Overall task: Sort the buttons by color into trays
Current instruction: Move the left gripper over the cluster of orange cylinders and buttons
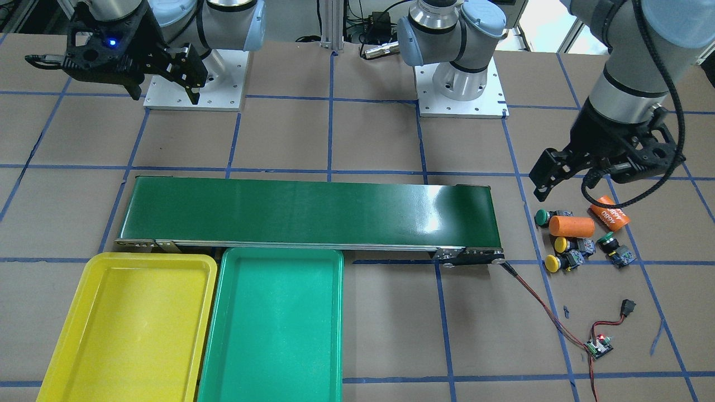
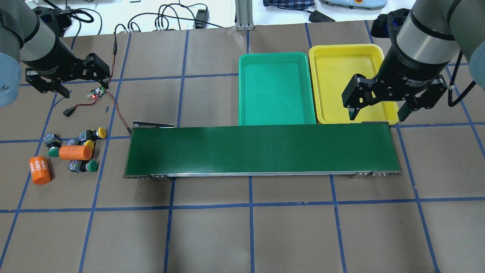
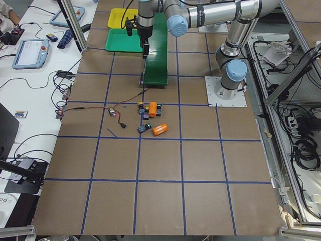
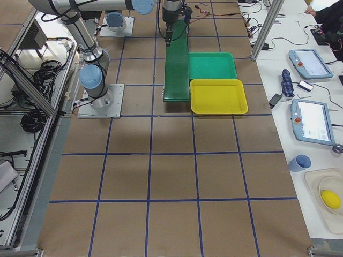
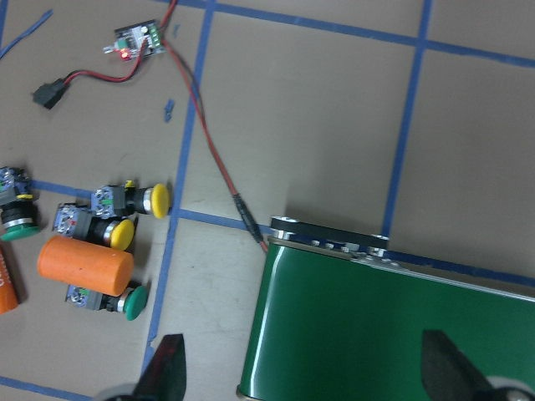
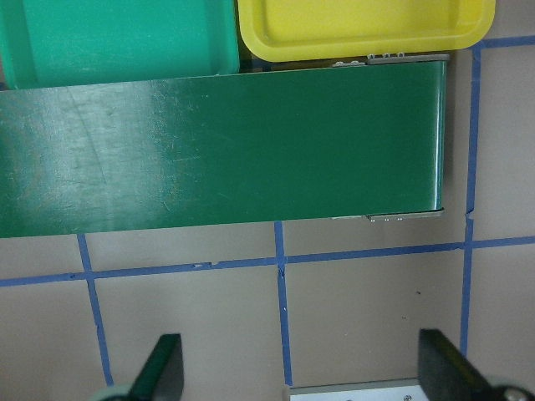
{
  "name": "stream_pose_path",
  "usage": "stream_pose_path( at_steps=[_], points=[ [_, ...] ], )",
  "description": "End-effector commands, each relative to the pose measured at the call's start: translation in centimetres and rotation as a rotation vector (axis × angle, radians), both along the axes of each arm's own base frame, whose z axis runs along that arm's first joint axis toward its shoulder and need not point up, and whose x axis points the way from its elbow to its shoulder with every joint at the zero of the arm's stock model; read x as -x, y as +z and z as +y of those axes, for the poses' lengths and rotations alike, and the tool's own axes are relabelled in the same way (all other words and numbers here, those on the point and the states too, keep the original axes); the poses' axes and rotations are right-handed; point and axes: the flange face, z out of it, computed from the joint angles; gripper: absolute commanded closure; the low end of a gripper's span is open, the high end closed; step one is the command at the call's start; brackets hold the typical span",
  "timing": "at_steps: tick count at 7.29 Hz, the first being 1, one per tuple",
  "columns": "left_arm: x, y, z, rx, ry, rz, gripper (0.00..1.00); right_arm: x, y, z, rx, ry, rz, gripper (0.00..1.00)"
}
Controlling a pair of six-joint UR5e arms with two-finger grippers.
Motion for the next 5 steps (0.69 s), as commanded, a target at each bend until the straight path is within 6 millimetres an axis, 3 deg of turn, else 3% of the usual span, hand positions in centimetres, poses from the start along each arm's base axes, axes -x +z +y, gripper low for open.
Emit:
stream_pose_path(
  at_steps=[1, 3, 5],
  points=[
    [-3.0, -0.9, -0.8, 0.022, 0.058, -0.030, 0.00, 0.0, 0.0, 0.0, -0.001, -0.007, -0.001, 0.00],
    [-7.7, -1.7, -0.6, 0.015, 0.219, -0.022, 0.00, 0.0, 0.0, 0.0, 0.001, -0.007, -0.003, 0.00],
    [-8.3, -1.8, -0.5, 0.037, 0.475, 0.008, 0.00, 0.0, 0.0, 0.0, 0.001, -0.008, -0.001, 0.00]
  ],
)
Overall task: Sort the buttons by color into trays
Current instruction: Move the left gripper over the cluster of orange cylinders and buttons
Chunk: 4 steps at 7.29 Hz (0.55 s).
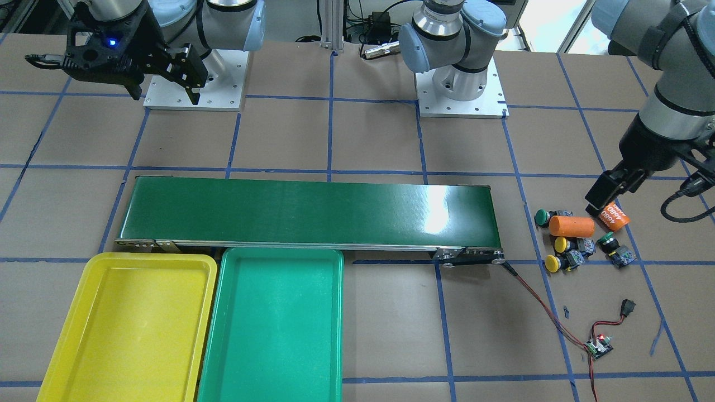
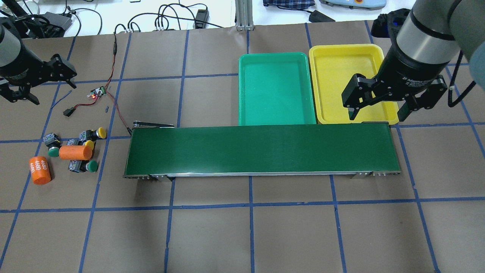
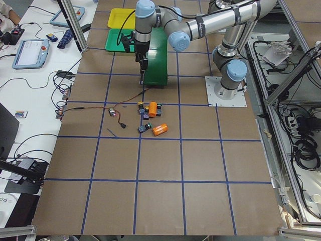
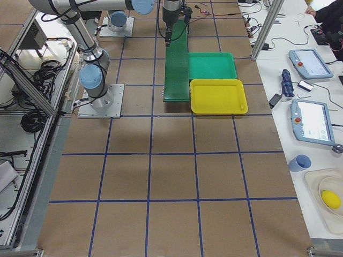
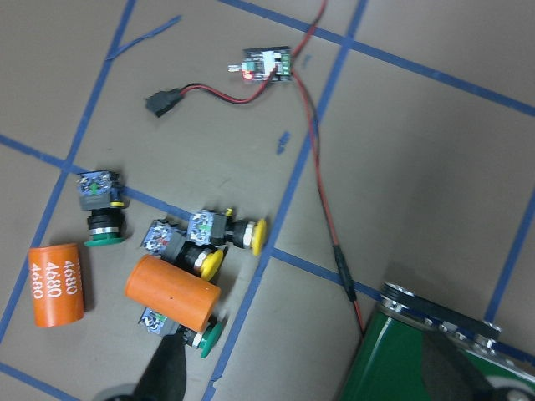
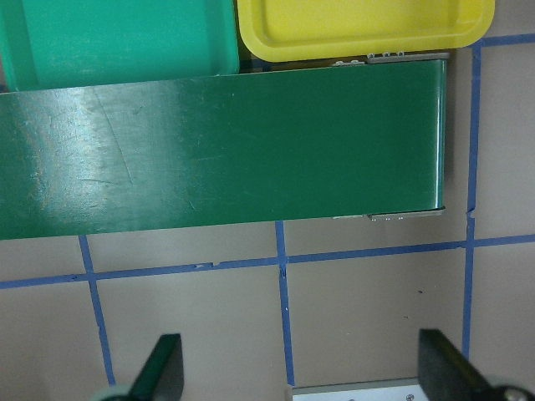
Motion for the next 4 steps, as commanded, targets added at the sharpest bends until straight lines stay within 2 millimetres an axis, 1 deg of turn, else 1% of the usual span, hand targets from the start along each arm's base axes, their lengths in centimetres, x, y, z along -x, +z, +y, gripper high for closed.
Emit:
stream_pose_path(
  at_steps=[1, 2, 3, 4],
  points=[
    [-0.8, -0.6, -0.2, 0.024, 0.296, 0.034, 0.00, 0.0, 0.0, 0.0, 0.000, -0.001, 0.000, 0.00],
    [-2.4, -1.4, -0.3, 0.023, 0.462, 0.024, 0.00, 0.0, 0.0, 0.0, 0.000, -0.001, 0.003, 0.00],
    [-4.3, -1.8, 0.0, 0.025, 0.553, 0.027, 0.00, 0.0, 0.0, 0.0, 0.000, -0.001, 0.002, 0.00],
    [-6.0, -2.0, 0.4, 0.022, 0.597, 0.027, 0.00, 0.0, 0.0, 0.0, 0.000, -0.001, 0.002, 0.00]
  ],
)
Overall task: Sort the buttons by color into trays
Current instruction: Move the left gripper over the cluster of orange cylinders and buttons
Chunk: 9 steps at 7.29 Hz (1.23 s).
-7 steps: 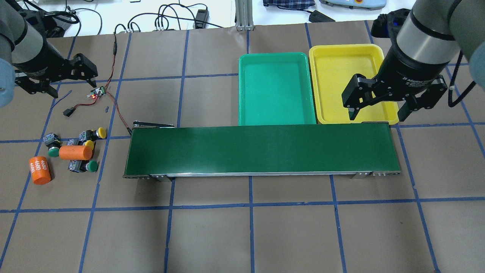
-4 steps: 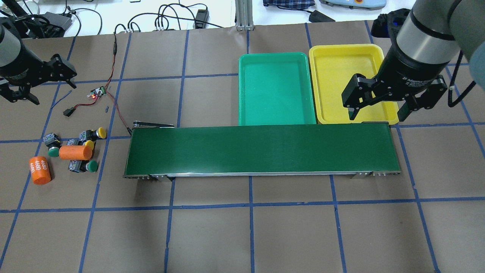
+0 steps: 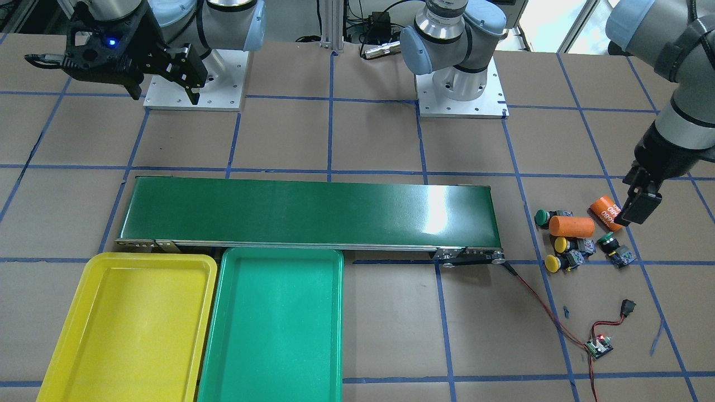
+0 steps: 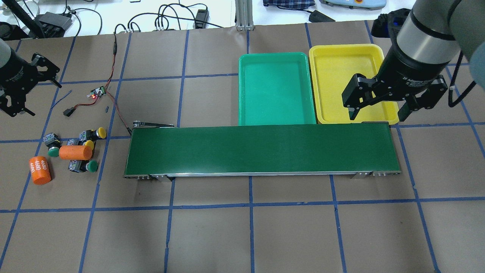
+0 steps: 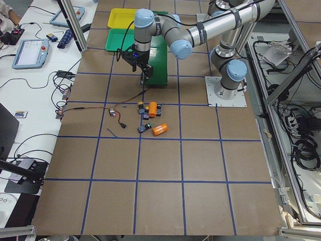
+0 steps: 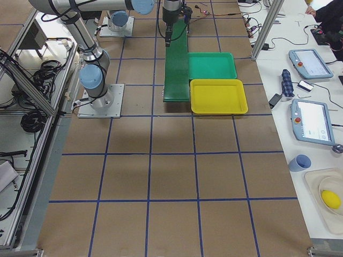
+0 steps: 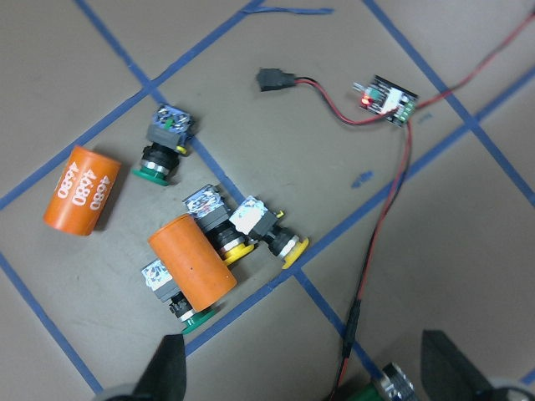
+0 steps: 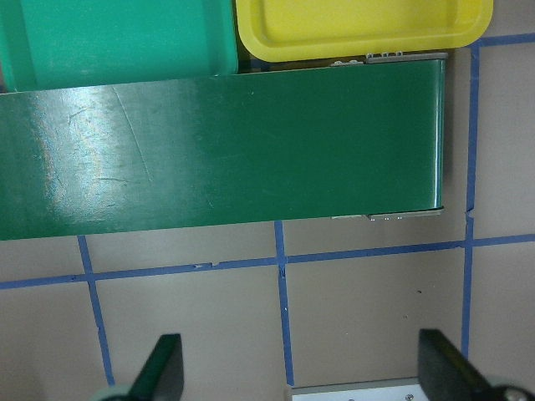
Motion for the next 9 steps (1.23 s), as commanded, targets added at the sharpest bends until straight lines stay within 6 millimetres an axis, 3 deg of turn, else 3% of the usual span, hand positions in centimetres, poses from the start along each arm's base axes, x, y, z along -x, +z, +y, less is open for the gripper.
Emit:
stream_pose_path(
  at_steps=[1, 4, 7, 9],
  points=[
    [-2.9, -1.1, 0.9, -0.010, 0.164, 0.011, 0.00, 0.0, 0.0, 0.0, 0.000, 0.000, 0.001, 0.00],
    [-2.8, -6.0, 3.0, -0.031, 0.285, 0.035, 0.00, 0.0, -0.1, 0.0, -0.005, 0.000, 0.004, 0.00],
    [-2.6, -12.7, 6.0, -0.088, 0.420, 0.065, 0.00, 0.1, -0.8, 0.3, -0.023, 0.002, 0.005, 0.00],
    [-3.3, -13.9, 5.7, -0.099, 0.482, 0.080, 0.00, 0.0, -0.6, 0.4, -0.019, 0.000, 0.005, 0.00]
  ],
)
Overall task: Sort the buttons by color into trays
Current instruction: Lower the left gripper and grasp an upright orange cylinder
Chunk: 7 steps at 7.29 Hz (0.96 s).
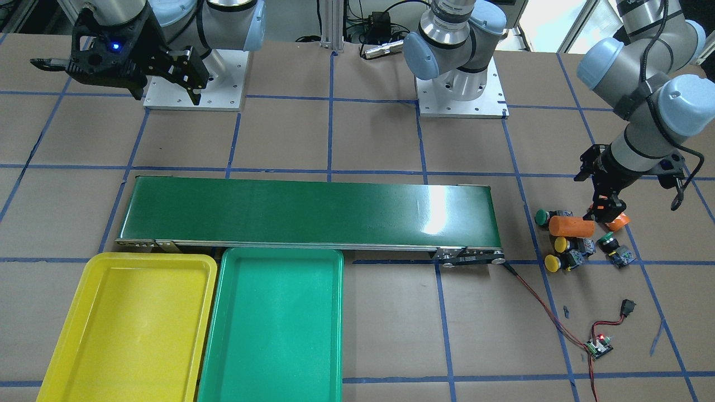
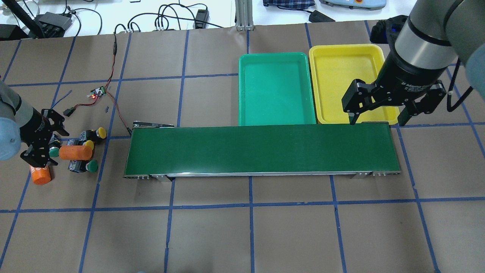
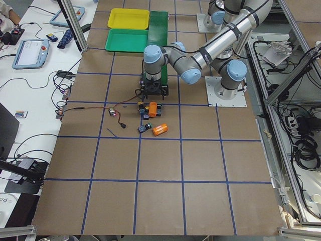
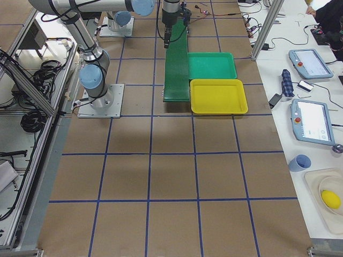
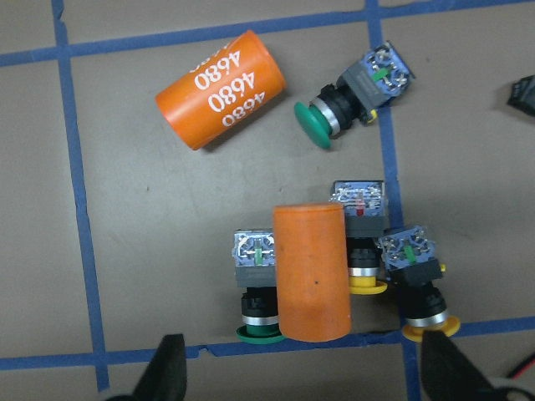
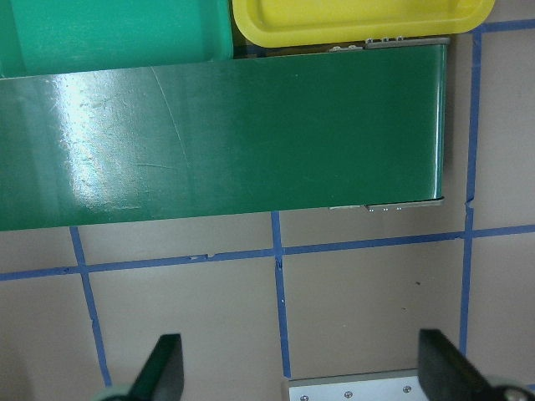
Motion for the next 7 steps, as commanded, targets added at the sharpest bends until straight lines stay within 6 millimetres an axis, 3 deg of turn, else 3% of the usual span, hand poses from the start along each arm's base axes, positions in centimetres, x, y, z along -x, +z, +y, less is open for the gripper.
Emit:
stream_pose_path(
  at_steps=[1, 5, 7],
  points=[
    [-1.4, -1.5, -0.1, -0.011, 0.101, 0.014, 0.00, 0.0, 0.1, 0.1, 0.003, 0.001, 0.000, 0.00],
    [-4.0, -4.1, -2.8, 0.042, 0.104, -0.011, 0.00, 0.0, 0.1, 0.1, 0.004, -0.001, -0.001, 0.00],
    [-4.0, -5.0, -3.5, 0.050, 0.097, 0.032, 0.04, 0.0, 0.1, 0.0, 0.003, -0.001, -0.001, 0.00]
  ],
)
